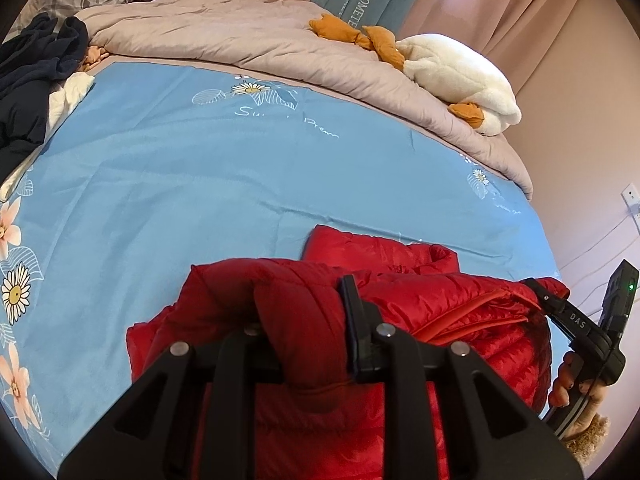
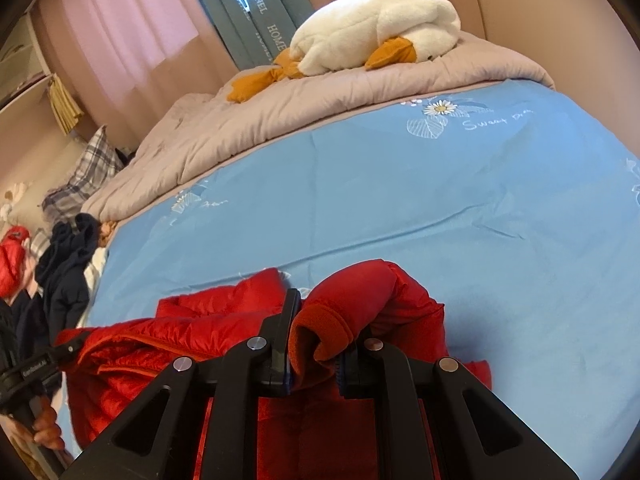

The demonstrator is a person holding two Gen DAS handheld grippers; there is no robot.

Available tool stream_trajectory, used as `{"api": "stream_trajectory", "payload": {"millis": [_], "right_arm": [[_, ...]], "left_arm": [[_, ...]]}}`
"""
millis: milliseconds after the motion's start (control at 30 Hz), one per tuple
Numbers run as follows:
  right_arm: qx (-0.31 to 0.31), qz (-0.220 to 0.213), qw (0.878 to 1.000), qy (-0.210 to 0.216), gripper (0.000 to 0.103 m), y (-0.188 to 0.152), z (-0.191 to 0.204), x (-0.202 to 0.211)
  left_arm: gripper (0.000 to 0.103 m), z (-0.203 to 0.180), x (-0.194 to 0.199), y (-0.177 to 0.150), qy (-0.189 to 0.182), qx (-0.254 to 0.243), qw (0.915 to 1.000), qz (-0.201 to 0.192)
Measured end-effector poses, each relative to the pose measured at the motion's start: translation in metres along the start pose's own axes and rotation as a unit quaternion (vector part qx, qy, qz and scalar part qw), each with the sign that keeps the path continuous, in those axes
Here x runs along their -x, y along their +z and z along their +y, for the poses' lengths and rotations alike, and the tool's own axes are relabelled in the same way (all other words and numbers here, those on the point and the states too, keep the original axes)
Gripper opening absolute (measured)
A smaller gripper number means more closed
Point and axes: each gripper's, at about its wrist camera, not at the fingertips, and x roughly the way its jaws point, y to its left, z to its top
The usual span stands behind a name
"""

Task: Fold large clothes
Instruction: 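Lower the folded hem onto the jacket and open both grippers, then grasp the folded edge of the red jacket with both grippers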

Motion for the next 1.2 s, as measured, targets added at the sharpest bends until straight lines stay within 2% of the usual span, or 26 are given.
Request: {"api": "stream_trajectory", "payload": {"millis": [333, 467, 567, 600, 667, 733, 800, 833, 933, 1100, 1200], "right_arm": [[-0.007, 0.000, 1.000, 0.001, 0.014, 0.000, -0.004, 0.000], [-0.008, -0.011, 1.000, 0.003, 0.023, 0.001, -0.003, 0.011], [-0.002, -0.028, 1.000, -0.003, 0.038, 0.002, 0.000, 0.023], [0.002, -0.039, 0.999, -0.010, 0.046, 0.002, 0.001, 0.031], [0.006, -0.056, 0.998, -0.015, 0.050, 0.003, 0.003, 0.042], [0.007, -0.065, 0.998, -0.016, 0.051, 0.004, 0.002, 0.051], [0.007, -0.071, 0.997, -0.018, 0.062, 0.004, 0.000, 0.059], [0.005, -0.077, 0.997, -0.021, 0.065, 0.003, -0.001, 0.064], [0.001, -0.080, 0.997, -0.024, 0.065, 0.000, -0.008, 0.072], [-0.012, -0.050, 0.998, -0.041, 0.065, -0.009, -0.024, 0.070], [-0.011, -0.025, 0.999, -0.046, 0.065, -0.016, -0.029, 0.066]], "left_arm": [[0.026, 0.000, -0.005, 0.003, -0.005, 0.005, 1.0000, 0.004], [0.034, 0.000, 0.004, 0.003, -0.020, 0.007, 0.9998, -0.001], [0.039, -0.003, 0.017, 0.004, -0.032, 0.006, 0.9995, -0.008], [0.041, -0.004, 0.020, 0.004, -0.036, 0.006, 0.9993, -0.010], [0.049, -0.005, 0.029, 0.005, -0.046, 0.007, 0.9988, -0.013], [0.064, -0.008, 0.039, 0.003, -0.058, 0.005, 0.9982, -0.015], [0.078, -0.009, 0.050, 0.002, -0.062, 0.004, 0.9977, -0.028], [0.084, -0.010, 0.059, 0.001, -0.055, 0.000, 0.9976, -0.043], [0.085, -0.009, 0.078, -0.001, -0.040, -0.010, 0.9963, -0.075], [0.085, 0.015, 0.090, -0.009, -0.011, 0.006, 0.9972, -0.074], [0.085, 0.033, 0.088, -0.018, 0.008, 0.024, 0.9979, -0.059]]}}
